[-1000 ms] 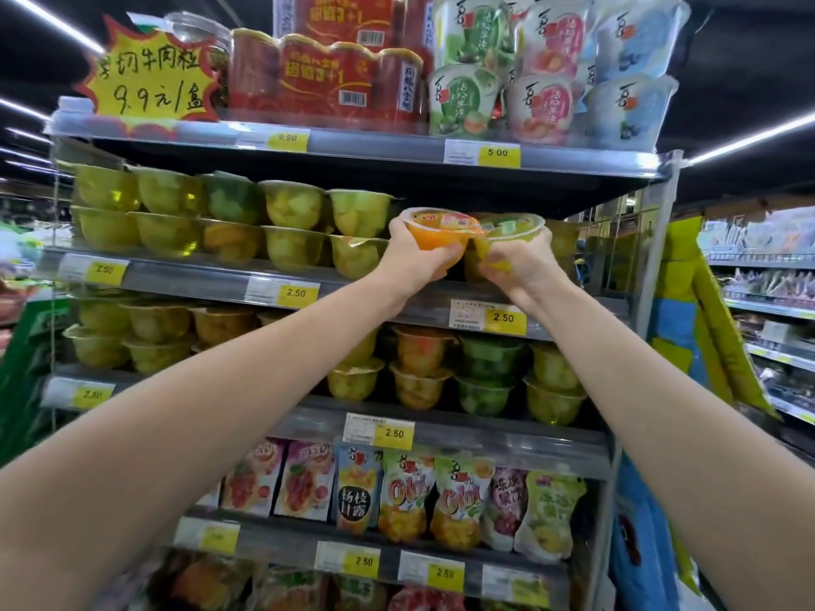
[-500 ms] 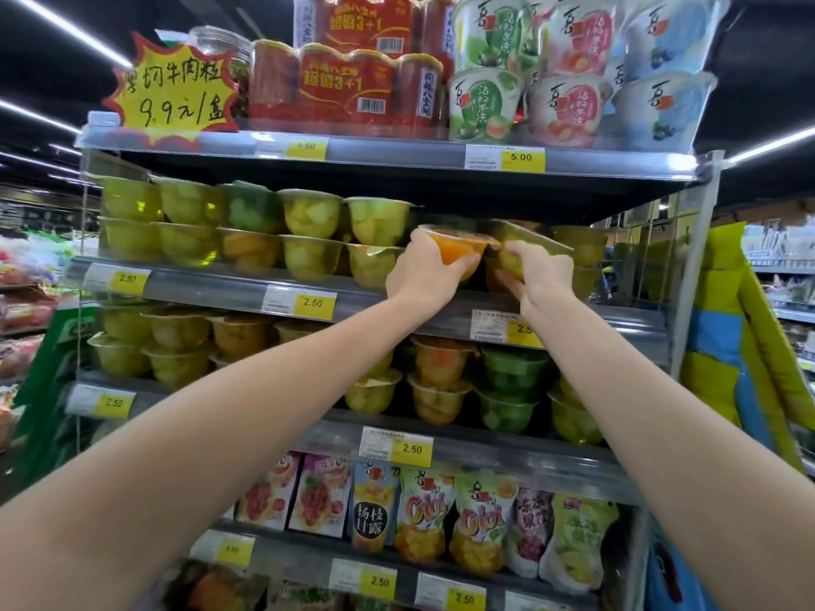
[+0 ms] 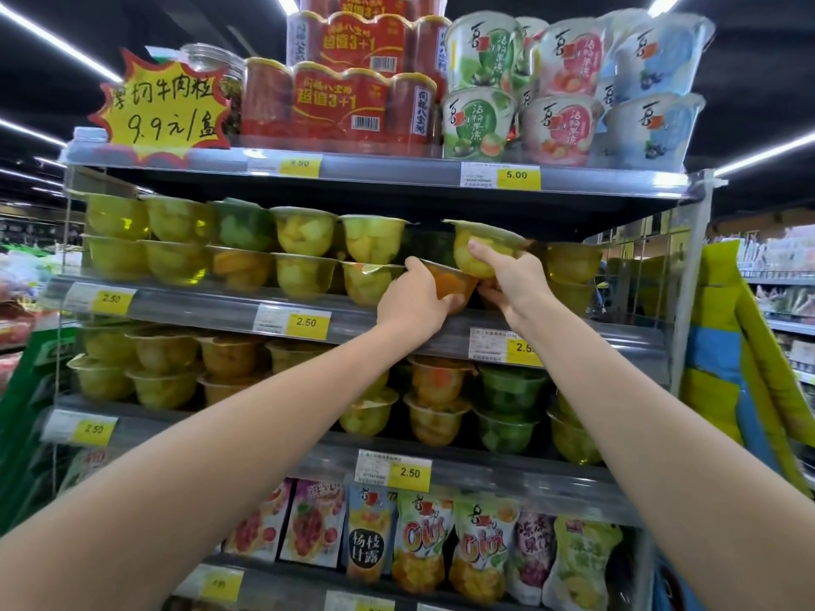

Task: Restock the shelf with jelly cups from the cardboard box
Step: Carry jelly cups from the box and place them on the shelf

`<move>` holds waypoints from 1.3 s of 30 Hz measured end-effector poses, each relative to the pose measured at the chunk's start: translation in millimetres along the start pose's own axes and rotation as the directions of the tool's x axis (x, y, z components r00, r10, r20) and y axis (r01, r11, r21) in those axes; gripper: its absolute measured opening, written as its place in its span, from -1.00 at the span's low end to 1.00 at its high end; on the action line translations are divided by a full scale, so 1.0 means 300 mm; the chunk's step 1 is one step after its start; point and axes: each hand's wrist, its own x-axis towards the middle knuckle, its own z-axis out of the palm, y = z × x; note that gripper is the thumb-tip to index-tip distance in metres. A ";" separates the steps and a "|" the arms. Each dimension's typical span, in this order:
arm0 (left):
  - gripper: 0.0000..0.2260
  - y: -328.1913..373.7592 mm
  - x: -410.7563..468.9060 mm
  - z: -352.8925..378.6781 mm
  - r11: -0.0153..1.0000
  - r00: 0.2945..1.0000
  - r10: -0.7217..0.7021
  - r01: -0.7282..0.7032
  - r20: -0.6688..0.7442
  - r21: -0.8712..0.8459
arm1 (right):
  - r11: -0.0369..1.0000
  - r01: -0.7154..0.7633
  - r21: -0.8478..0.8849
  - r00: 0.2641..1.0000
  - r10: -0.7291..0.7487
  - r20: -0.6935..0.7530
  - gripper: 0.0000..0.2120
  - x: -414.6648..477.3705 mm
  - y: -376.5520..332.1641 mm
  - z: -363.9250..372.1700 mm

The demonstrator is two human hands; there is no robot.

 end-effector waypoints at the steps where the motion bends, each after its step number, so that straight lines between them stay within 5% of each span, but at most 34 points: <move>1: -0.49 -0.008 -0.003 -0.004 0.999 1.000 0.018 -0.018 -0.012 0.031 | 1.000 0.011 -0.028 1.000 -0.010 0.016 -0.46 0.002 0.002 0.010; 12: -0.64 -0.043 -0.031 -0.026 0.940 0.990 0.118 -0.087 -0.077 0.330 | 0.969 0.086 -0.229 0.995 -0.072 0.070 -0.53 -0.004 0.017 0.094; 25: -0.66 -0.049 -0.028 -0.017 0.976 0.995 0.064 -0.046 -0.078 0.215 | 0.908 0.175 -0.380 0.985 -0.159 0.073 -0.36 -0.005 0.031 0.097; 39: -0.71 -0.062 -0.055 -0.055 0.997 0.996 0.075 -0.075 0.055 -0.010 | 0.766 0.290 -0.574 0.948 -0.310 0.065 -0.46 -0.075 0.051 0.098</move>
